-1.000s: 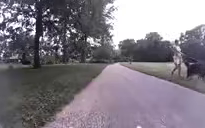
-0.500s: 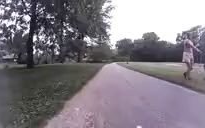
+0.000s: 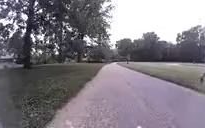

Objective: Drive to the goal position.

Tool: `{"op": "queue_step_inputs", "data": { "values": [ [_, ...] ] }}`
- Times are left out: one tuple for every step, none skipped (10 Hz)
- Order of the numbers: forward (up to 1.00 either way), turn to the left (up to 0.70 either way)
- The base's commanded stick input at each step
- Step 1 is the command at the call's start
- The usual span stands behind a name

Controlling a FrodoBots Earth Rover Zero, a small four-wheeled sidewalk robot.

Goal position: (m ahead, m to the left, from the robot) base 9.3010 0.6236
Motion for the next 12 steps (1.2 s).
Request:
{"op": "queue_step_inputs", "data": {
  "values": [
    [0.7,0.0],
    [0.7,0.0],
    [0.7,0.0],
    [0.7,-0.01],
    [0.7,-0.08],
    [0.7,-0.13],
    [0.7,-0.14],
    [0.7,-0.14],
    [0.7,-0.14],
    [0.7,-0.14],
    [0.7,-0.14],
    [0.7,-0.14]
  ]
}}
